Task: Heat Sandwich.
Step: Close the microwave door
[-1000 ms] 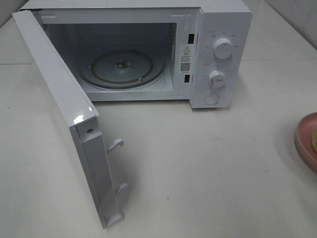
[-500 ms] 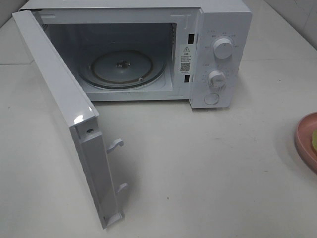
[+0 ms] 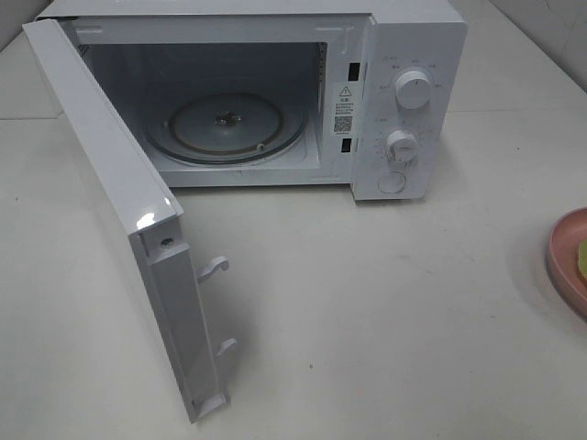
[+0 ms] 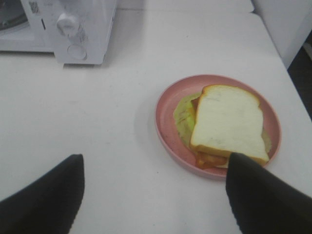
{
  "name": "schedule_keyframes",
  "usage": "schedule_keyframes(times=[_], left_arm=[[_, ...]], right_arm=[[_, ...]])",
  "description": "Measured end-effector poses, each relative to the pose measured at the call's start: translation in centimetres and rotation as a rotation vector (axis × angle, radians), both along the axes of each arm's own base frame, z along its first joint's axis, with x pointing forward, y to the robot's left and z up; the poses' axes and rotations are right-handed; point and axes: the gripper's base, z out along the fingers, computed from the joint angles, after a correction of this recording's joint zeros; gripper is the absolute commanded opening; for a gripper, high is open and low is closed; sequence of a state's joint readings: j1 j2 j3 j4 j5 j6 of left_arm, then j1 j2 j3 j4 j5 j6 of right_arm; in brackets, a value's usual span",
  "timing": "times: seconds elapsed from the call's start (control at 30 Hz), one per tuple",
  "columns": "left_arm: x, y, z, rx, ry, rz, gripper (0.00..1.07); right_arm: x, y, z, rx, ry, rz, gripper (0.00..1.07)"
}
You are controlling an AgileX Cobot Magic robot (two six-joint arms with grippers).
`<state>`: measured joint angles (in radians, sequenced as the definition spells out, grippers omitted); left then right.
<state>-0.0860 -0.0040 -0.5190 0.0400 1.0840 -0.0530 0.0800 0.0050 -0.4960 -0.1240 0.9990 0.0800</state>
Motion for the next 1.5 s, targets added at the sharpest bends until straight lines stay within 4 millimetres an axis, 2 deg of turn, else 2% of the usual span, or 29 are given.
schedule_keyframes(times=[1.5], left_arm=[[0.0,0.0,0.0,0.0,0.0,0.0,0.98]], right_arm=[[-0.15,0.23,-0.03,0.0,-0.005,-0.002,0.75]])
